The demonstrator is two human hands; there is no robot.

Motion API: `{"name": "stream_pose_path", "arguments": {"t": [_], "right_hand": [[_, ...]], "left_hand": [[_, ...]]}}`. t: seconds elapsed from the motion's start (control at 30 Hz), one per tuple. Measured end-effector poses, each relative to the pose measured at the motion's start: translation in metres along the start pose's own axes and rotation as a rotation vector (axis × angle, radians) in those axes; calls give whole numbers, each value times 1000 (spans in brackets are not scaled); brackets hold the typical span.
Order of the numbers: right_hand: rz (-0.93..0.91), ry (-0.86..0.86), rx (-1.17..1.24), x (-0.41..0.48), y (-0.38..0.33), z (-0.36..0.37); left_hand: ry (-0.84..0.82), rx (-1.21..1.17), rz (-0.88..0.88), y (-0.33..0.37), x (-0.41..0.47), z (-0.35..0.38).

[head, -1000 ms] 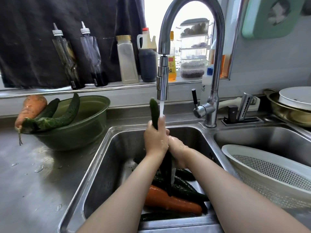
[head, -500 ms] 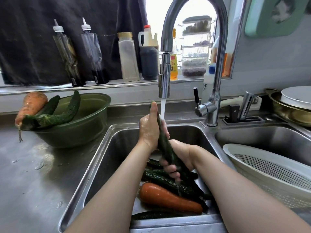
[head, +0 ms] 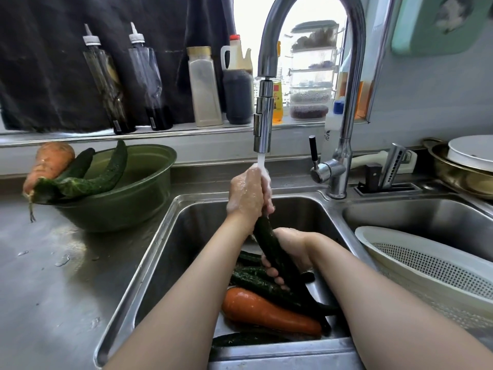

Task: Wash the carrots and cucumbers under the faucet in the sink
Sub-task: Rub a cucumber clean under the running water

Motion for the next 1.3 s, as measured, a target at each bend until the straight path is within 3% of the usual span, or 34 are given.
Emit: {"name": "stream_pose_path", "arguments": {"t": [0.17,0.3,0.4,0.47,0.53,0.6,0.7,0.77,1.07,1.2,1.3], "right_hand": [[-22,97,26,4,2,-16],[-183,62,12,0,-10,-19],[-261,161,-136,-2,-16,-24],[-266,268,-234,0,-17,-32],[-224,382,-390,-1,-17,-43],[-187,455,-560,-8,-20,-45],[-109,434,-751,-9,-19,-36],[-53,402,-877,-7,-20,-25],[-64,446,-1160,-46,-70,21],[-249,382,-924,-60,-104,44],[-352,428,-858,-81,-142,54]], "left_hand": [[-47,-330,-218,-27,15,-13],[119,-442,-294,-54,29,-50],[272,-165,-271,-64,31,-84],[284,357,-195,-58,36,-100],[143,839,-192,-62,38,-99],[-9,1002,-300,-82,35,-101],[-148,1150,-458,-103,21,-106],[-205,1288,-450,-102,15,-104],[-339,1162,-323,-48,-4,-67],[-357,1199,-249,0,-6,-66],[-311,1166,-179,44,-4,-78]]}}
Point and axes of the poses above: each hand's wrist, its own x-axis towards the middle knuckle, its own z-axis out of the palm, y = z × x, the point moved 8 cm from there along x, towards the middle knuckle, and after that the axes turned 3 degrees about -z, right-handed, at the moved point
